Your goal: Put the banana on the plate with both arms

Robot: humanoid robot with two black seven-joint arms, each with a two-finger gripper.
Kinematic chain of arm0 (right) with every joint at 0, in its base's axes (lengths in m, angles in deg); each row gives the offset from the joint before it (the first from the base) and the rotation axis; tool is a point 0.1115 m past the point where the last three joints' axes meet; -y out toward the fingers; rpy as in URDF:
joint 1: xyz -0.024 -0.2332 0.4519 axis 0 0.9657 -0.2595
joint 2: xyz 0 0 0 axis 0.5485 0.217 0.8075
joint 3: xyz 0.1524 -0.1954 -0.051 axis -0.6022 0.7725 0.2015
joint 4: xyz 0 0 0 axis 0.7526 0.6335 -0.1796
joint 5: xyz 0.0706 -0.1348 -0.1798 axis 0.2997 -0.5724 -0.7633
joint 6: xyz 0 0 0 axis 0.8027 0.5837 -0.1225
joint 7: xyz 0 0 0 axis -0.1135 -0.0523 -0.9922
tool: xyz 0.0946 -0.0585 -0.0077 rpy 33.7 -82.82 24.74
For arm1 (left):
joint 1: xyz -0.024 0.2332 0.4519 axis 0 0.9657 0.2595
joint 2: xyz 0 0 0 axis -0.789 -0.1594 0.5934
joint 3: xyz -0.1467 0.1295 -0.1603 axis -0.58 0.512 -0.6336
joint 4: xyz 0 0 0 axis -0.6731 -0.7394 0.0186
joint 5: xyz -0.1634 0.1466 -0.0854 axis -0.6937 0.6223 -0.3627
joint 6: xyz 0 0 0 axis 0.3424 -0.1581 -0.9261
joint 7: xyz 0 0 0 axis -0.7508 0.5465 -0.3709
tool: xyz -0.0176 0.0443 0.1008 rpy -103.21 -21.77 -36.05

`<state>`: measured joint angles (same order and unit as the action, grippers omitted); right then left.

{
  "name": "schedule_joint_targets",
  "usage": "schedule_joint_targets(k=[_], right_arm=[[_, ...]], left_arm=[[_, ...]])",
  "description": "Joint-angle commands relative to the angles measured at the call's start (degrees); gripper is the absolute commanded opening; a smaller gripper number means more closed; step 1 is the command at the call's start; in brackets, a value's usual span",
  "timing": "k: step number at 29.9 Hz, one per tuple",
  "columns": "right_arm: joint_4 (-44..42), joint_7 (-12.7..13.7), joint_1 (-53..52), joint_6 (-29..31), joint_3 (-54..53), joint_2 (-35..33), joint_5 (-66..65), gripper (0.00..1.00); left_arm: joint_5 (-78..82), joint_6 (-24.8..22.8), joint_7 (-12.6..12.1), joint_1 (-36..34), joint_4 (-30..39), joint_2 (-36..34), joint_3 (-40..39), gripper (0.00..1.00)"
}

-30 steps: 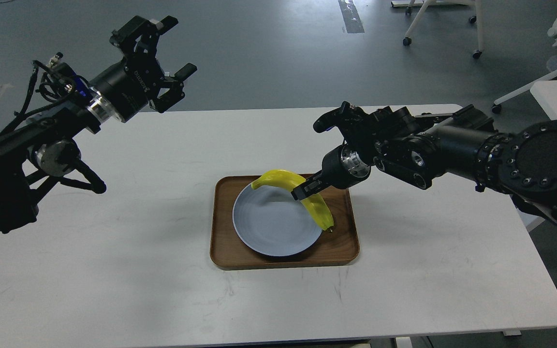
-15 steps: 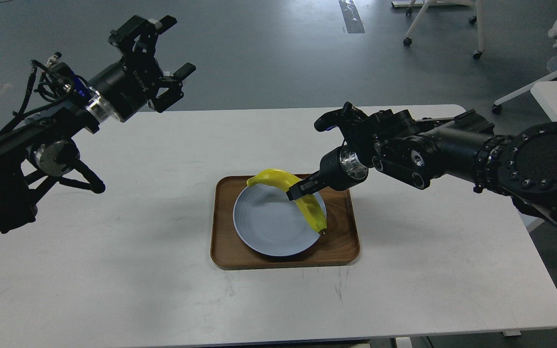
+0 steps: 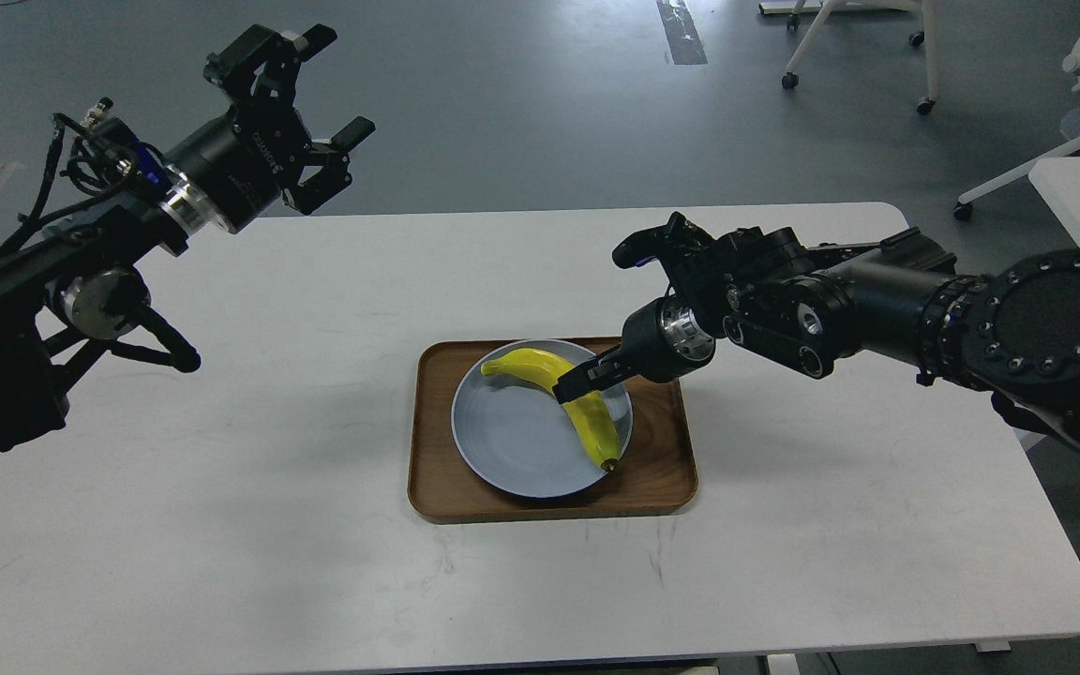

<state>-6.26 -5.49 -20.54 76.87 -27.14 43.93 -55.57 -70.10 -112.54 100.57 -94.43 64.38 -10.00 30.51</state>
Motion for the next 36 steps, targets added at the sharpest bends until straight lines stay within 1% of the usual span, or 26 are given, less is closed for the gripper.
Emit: schedule_joint_targets(k=[1,2,3,6,9,10,11,13,15,17,19,21,23,25,31,36], right_arm=[[-0.02,0.0,0.01,0.0,-0.28,0.0,0.44,0.85],[-0.02,0.0,0.01,0.0,-0.28,0.0,1.31,0.9],[-0.11,0.0,-0.07,0.0,-0.36,0.0,1.84,0.92],[-0.11,0.0,-0.95,0.0,-1.85,0.0,5.35,0.96],[0.07,0.0,-1.04,0.0,-5.62,0.0,8.43,0.96],[0.33,0.0,-0.95,0.0,-8.95,-0.26,11.05,0.97],[0.59,0.0,-0.17,0.0,-12.46,-3.57,14.12,0.98],[1.03,0.0,1.32,-0.14,-18.43,-7.8,19.21,0.98],[1.12,0.0,3.87,-0.4,-22.67,-10.1,22.66,0.98],[1.12,0.0,9.31,-0.4,-32.57,-13.52,27.32,0.99],[0.86,0.0,13.61,-0.49,-39.26,-15.72,28.73,0.99],[0.33,0.0,16.61,-0.58,-44.2,-16.7,29.0,0.99],[0.24,0.0,21.53,-1.19,-51.4,-17.14,29.0,1.0],[0.07,0.0,23.91,-1.98,-54.05,-17.23,29.0,1.0],[0.07,0.0,25.77,-5.76,-55.03,-17.76,29.18,1.0],[0.24,0.0,26.21,-5.76,-56.0,-19.6,30.23,1.0]], left_arm=[[0.0,0.0,0.0,0.01,0.0,0.0,0.0,0.98],[0.0,0.0,0.0,0.01,0.0,0.0,0.0,0.98],[0.0,0.0,0.0,0.01,0.0,0.0,0.0,0.98],[0.01,0.0,0.0,0.01,0.0,0.0,0.0,0.98],[0.09,0.0,0.0,0.01,0.0,-0.09,0.0,0.98],[0.09,0.0,0.0,0.01,0.0,-0.09,0.0,0.98],[0.09,0.0,0.0,0.1,-0.09,-0.09,0.0,0.98],[0.01,0.0,0.0,0.18,-0.26,0.0,-0.09,0.98],[0.0,0.0,0.0,0.36,-0.53,0.26,-0.26,0.98],[0.0,0.0,0.0,1.23,-0.88,0.96,-1.75,0.98],[0.0,0.0,0.0,2.64,-0.97,2.19,-3.33,0.98],[0.09,0.0,0.0,3.69,-1.23,2.98,-4.39,0.98],[0.09,0.0,0.0,5.45,-2.63,4.21,-6.32,0.98],[0.09,0.0,0.0,6.86,-3.69,5.27,-7.73,0.98],[0.09,0.0,0.0,10.55,-6.94,8.96,-10.11,0.98],[0.09,0.0,0.0,13.98,-10.19,13.0,-11.86,0.98]])
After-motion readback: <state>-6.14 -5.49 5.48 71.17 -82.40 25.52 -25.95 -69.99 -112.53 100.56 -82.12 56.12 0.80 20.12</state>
